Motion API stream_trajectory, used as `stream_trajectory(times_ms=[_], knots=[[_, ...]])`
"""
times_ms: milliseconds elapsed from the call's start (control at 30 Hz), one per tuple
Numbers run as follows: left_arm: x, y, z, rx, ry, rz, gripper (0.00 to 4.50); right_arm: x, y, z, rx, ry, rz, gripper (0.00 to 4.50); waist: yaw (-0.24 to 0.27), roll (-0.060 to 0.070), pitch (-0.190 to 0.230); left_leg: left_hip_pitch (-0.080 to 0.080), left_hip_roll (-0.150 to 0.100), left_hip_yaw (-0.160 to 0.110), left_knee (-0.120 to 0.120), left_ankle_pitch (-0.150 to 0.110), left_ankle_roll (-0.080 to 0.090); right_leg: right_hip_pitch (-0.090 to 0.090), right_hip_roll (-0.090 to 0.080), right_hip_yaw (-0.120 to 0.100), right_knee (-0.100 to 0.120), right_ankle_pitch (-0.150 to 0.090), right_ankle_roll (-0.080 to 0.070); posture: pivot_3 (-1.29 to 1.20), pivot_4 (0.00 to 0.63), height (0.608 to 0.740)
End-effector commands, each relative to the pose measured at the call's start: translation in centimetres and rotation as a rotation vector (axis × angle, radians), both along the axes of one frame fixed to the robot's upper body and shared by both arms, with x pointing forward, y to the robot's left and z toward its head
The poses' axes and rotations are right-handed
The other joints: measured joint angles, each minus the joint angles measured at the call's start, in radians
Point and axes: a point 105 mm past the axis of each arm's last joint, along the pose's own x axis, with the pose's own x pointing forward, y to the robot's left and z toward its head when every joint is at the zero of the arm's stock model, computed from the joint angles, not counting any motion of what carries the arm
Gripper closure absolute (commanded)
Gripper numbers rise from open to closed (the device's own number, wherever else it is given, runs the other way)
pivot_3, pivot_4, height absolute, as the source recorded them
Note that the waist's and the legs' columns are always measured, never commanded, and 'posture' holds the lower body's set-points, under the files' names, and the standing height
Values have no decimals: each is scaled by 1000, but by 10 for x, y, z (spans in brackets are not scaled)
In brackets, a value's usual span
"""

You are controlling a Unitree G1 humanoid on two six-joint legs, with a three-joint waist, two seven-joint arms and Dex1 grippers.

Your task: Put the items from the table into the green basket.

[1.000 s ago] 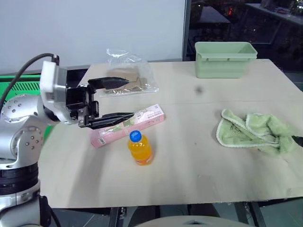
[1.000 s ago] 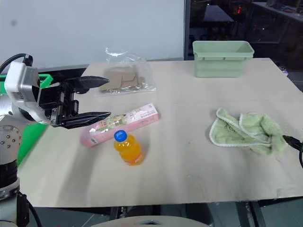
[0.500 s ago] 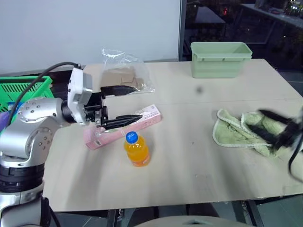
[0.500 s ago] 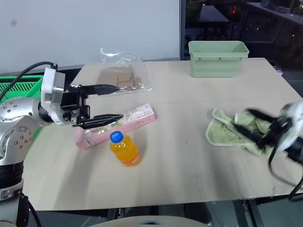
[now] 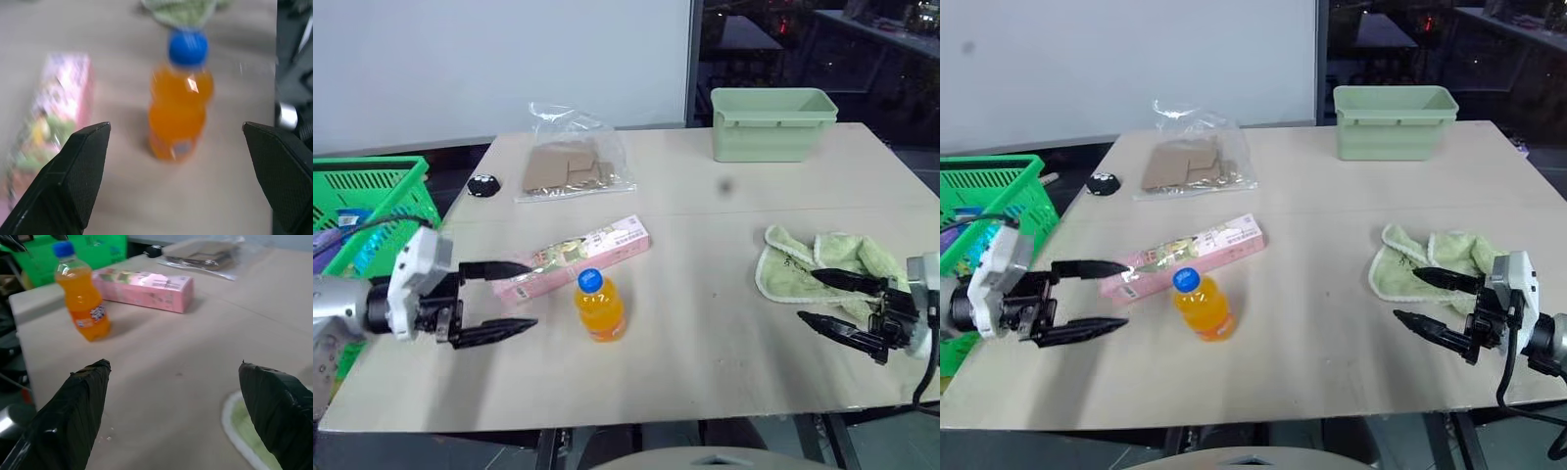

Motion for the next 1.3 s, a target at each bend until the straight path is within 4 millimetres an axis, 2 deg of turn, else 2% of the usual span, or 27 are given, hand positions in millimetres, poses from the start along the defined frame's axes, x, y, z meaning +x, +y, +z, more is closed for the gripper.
stream_trajectory(times_ms=[33,100,200,333,633,933,967,1067,1200,1300], knots=[[-3,-15,-12,5,-22,-68,0,-12,19,28,63,-50,170,48,8,2,0,0,0,1,0,0,0,0,-2,0,0,0,0,-188,0,740],[2,-24,-18,-29,-42,-71,0,-17,25,36,80,-92,225,48,20,2,-1,-1,0,2,0,0,0,0,-2,-1,-1,0,0,-196,0,740],[15,-39,-29,-81,-81,-52,0,-25,32,36,43,-110,307,48,35,1,-1,-2,0,1,0,0,0,0,-2,-3,-2,0,0,-204,0,740],[22,-58,-36,-136,-92,-65,0,-24,40,44,46,-138,328,48,44,0,-1,-3,-1,2,0,0,0,-1,-1,-6,-2,0,0,-211,0,740],[34,-80,-49,-171,-103,-88,0,-21,53,54,70,-174,334,48,42,0,-1,-2,0,3,1,1,2,0,5,-5,-2,0,0,-232,0,740],[36,-99,-64,-192,-120,-121,0,-19,54,56,77,-177,312,48,37,0,-1,-2,0,3,2,2,3,0,5,-5,-2,0,0,-245,0,740],[38,-100,-65,-190,-130,-110,558,-18,53,56,77,-177,306,0,36,0,-1,-2,0,3,2,2,3,0,5,-5,-2,0,0,-245,0,740],[42,-100,-65,-190,-148,-96,1756,-17,51,55,75,-176,293,0,32,-1,-2,-2,0,3,2,2,4,0,5,-5,-2,0,0,-241,0,740],[49,-99,-58,-224,-187,-62,1841,-12,46,54,80,-180,261,0,31,-1,-2,-2,0,3,2,2,3,0,5,-5,-2,0,1,-237,0,740],[67,-97,-37,-284,-280,28,1841,2,38,58,96,-214,180,0,30,-2,-1,-2,0,3,4,2,3,1,5,-5,-1,1,1,-233,0,740]])
